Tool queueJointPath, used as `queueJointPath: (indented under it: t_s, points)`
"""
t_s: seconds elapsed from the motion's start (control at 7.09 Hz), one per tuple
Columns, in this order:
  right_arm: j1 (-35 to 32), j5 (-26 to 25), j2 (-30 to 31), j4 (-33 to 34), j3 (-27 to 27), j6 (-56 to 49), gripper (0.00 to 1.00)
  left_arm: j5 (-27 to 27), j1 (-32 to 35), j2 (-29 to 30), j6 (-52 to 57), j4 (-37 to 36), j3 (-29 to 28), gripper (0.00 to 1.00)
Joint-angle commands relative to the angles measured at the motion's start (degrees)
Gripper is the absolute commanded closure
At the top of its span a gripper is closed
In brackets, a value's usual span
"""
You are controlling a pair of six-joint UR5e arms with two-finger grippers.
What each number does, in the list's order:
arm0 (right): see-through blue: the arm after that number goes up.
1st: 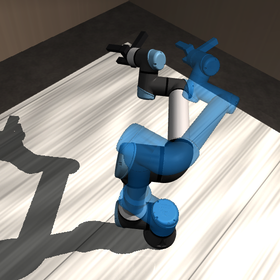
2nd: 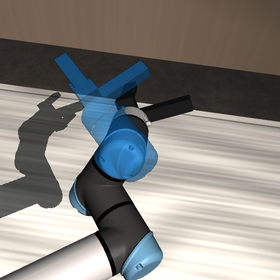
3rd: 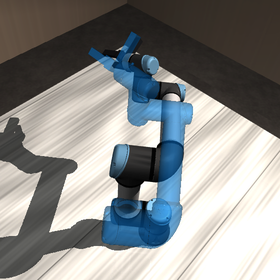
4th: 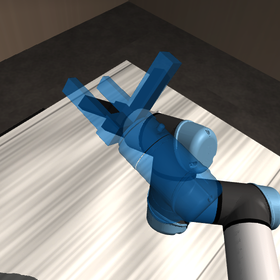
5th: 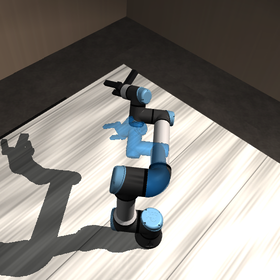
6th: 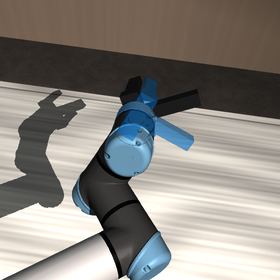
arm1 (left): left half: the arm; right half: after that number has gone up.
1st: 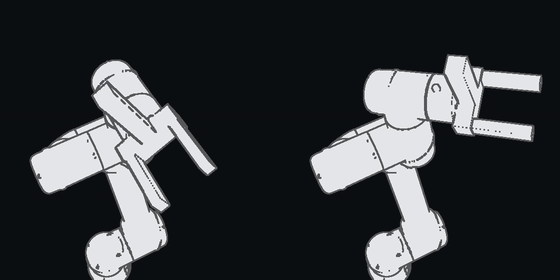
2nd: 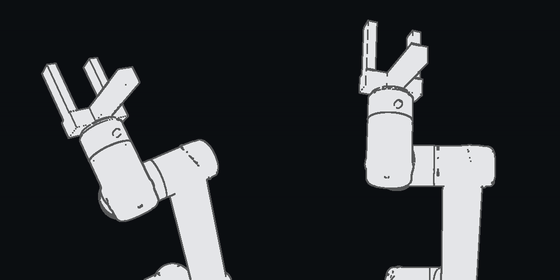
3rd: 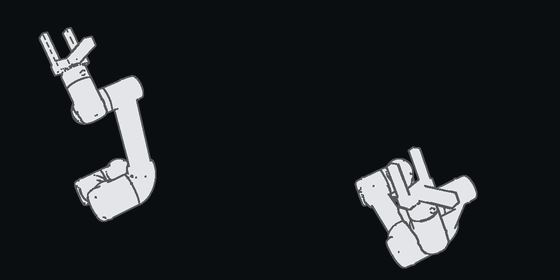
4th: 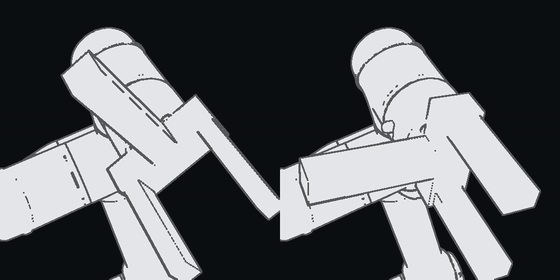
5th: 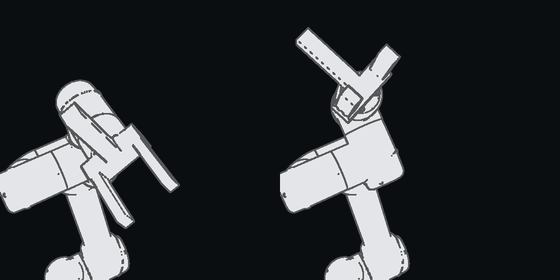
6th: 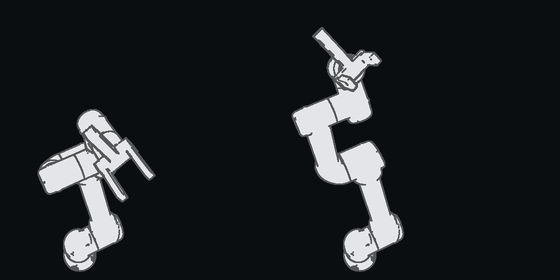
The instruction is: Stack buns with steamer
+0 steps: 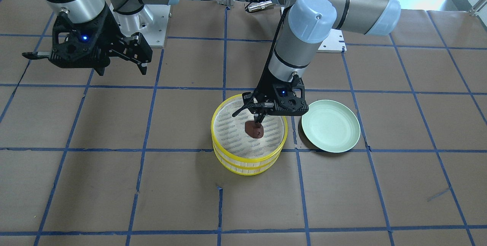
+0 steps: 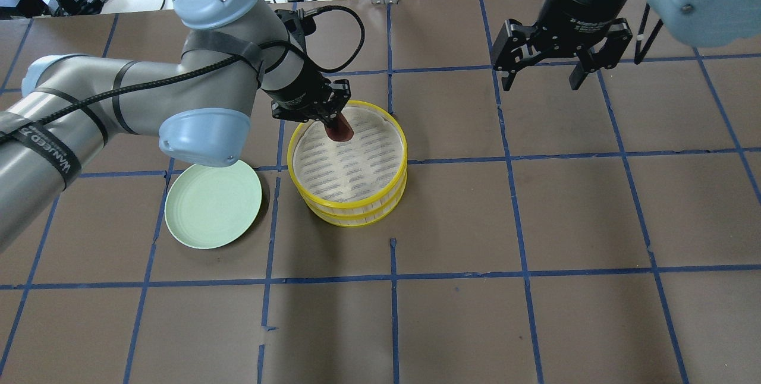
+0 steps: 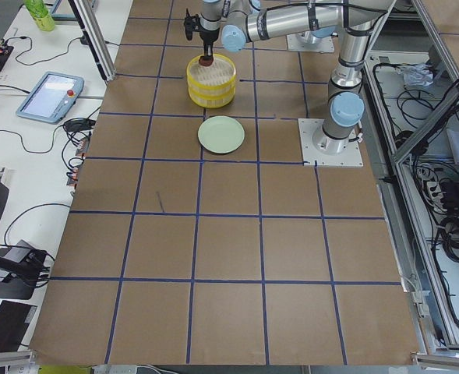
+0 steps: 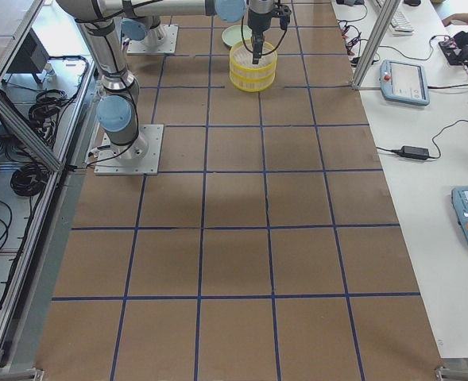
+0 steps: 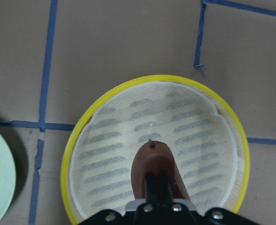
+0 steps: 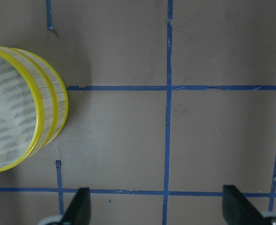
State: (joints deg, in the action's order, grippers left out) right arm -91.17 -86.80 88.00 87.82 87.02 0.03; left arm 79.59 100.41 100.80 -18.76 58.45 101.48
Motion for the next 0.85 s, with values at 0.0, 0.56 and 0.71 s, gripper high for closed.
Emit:
queueJointPath:
  t_s: [0.0,0.56,0.71]
  points:
    - [-0.2,0.7,1.4,1.1,3.0,-0.6,0.00,-0.2,0.1,1.2,0.0,-1.4,-0.1,0.17]
    - [-0.5,-0.2,3.1,4.1,3.2,2.7,0.00,5.8,-8.4,-4.1,21.9,12.6,-8.6,0.16]
    - [-0.6,0.1,3.1,4.3,3.2,2.7,0.00,5.8,-13.1,-7.3,25.6,21.0,-11.0,0.01]
